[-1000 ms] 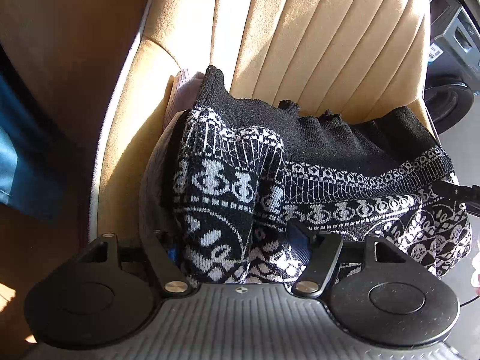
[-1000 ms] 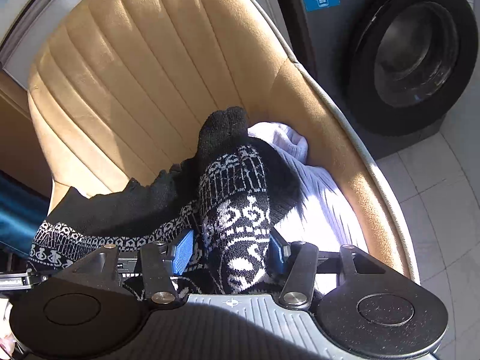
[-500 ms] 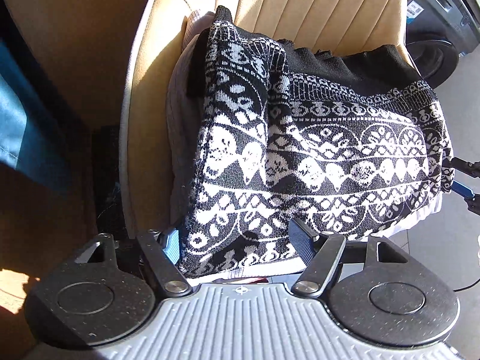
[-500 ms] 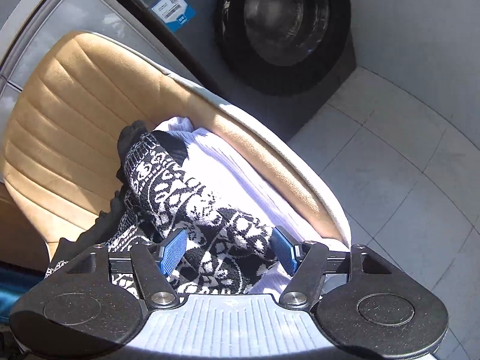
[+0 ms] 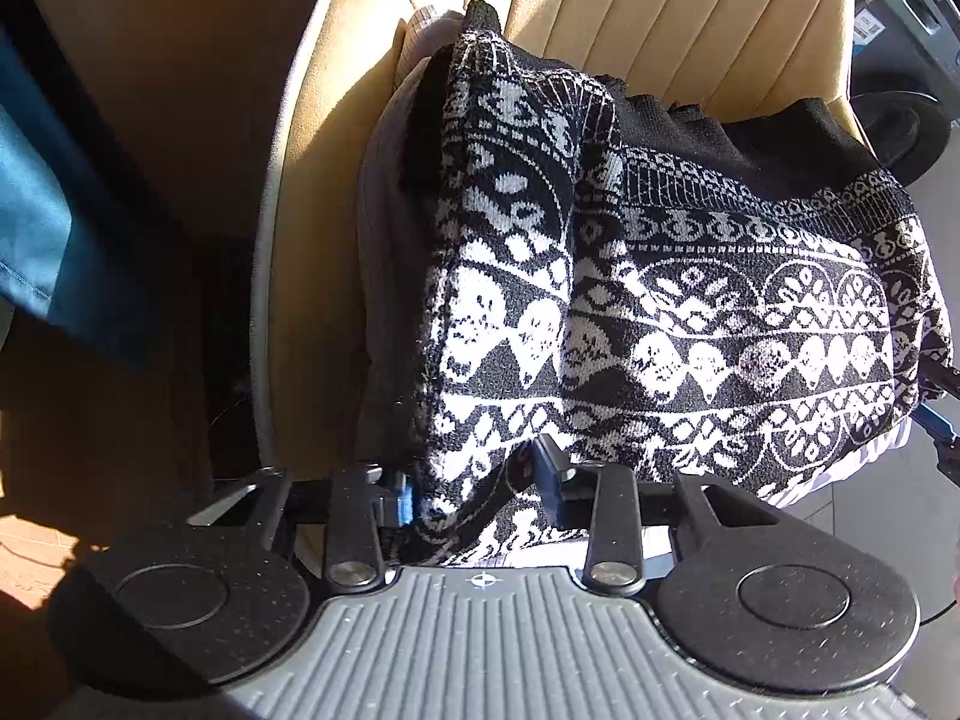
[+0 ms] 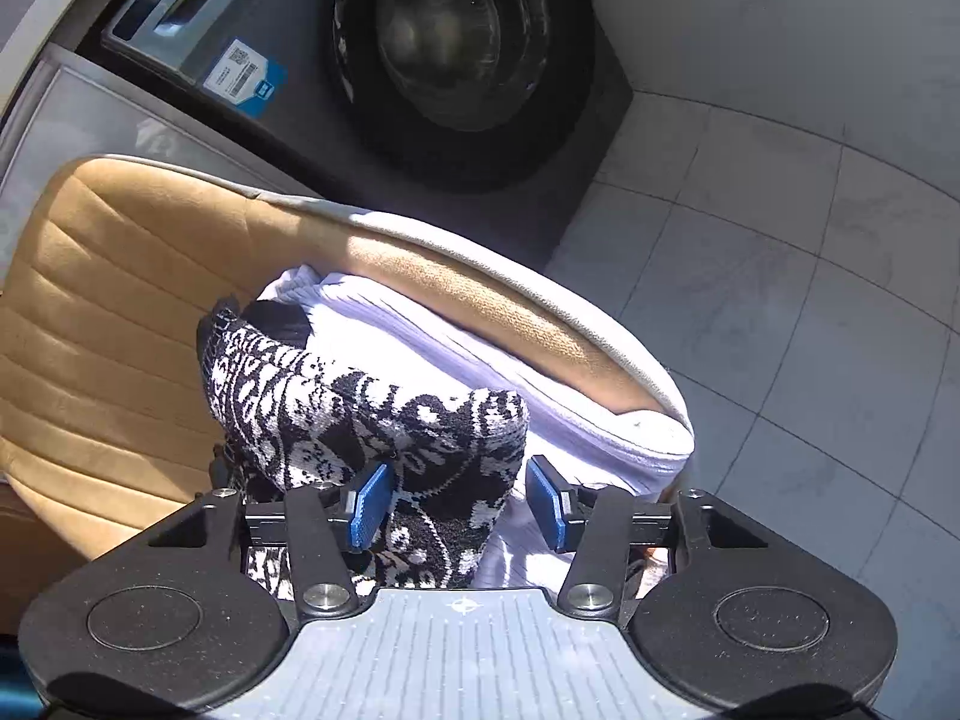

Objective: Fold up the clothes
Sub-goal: 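Lower the held bundle onto the tan chair seat with both grippers, then open both grippers and press the bundle flat on the chair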

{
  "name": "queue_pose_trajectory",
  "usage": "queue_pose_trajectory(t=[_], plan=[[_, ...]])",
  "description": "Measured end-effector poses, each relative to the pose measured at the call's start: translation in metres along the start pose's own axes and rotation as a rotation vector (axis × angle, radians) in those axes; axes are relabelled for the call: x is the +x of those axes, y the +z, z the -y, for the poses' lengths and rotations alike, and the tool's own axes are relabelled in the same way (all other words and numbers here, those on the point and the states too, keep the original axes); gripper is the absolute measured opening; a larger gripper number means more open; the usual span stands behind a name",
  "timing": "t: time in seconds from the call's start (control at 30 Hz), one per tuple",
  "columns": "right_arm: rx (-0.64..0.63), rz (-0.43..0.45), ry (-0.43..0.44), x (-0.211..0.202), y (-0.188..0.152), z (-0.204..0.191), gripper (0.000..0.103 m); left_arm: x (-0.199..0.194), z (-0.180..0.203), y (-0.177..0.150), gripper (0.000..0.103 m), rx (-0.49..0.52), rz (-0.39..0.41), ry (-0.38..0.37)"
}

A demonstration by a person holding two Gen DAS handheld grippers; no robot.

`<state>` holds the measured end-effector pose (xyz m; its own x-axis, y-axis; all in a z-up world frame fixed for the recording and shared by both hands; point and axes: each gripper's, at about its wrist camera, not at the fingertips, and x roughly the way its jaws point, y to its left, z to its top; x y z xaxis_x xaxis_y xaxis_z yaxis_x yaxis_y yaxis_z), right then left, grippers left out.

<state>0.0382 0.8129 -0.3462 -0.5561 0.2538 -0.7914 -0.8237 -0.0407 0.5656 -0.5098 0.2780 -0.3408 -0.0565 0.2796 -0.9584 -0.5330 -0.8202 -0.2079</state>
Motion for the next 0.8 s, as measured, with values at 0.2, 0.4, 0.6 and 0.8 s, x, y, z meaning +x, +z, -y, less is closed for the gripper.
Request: queue_pose_trajectory(t=[0.2, 0.4, 0.6, 0.8], plan=[[0.011, 0.02, -0.038, -0.001, 0.002, -0.012, 0.007, -0.018, -0.001, 0.0, 0.011, 0.018, 0.005, -0.024], [0.017, 0.027, -0.097, -0.002, -0.007, -0.006, 0.006, -0.021, -0.003, -0.006, 0.009, 0.03, -0.012, -0.004], [0.024, 0.034, -0.156, -0.002, -0.016, 0.0, 0.009, 0.005, 0.016, -0.002, 0.017, 0.106, -0.041, 0.065], [-0.157, 0.068, -0.313, -0.015, -0.027, -0.032, 0.055, -0.04, 0.048, 0.009, 0.068, 0.173, 0.091, 0.116]])
